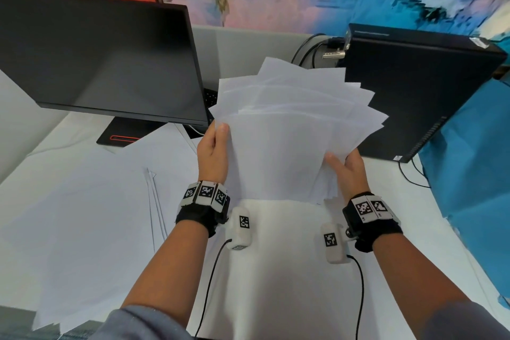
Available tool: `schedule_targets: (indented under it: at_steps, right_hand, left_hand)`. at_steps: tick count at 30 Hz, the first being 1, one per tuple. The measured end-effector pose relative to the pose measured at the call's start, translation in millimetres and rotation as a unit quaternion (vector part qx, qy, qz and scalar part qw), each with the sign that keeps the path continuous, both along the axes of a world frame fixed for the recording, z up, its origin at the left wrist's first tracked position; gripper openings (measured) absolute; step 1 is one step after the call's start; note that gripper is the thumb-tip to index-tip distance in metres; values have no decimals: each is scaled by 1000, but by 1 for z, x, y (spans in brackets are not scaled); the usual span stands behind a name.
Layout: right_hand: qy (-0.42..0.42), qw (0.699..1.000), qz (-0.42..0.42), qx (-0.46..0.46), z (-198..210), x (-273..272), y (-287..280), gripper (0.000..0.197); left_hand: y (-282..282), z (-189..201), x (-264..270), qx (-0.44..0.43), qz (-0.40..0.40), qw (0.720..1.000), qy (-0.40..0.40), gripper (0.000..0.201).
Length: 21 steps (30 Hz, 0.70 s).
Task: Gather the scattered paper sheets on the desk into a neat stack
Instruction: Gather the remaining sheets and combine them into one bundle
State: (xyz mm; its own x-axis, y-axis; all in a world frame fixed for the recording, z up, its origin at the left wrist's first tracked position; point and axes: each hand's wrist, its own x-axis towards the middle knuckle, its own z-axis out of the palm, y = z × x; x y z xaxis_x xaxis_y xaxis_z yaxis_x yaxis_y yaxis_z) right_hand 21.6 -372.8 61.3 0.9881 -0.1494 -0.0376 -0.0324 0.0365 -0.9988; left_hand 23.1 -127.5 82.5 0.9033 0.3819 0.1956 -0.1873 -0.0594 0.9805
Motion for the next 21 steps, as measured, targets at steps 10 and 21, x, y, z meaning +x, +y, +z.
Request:
schedule_targets:
  at_steps: [10, 21]
  right_hand:
    - [20, 992, 95, -77, -8, 0, -4, 96]
    - [-52, 995, -45, -68, 12, 7, 21, 39]
  left_hand:
    - [13, -21, -3, -49, 16, 991, 126, 45]
    - [4, -7, 7, -84, 7, 991, 107, 25]
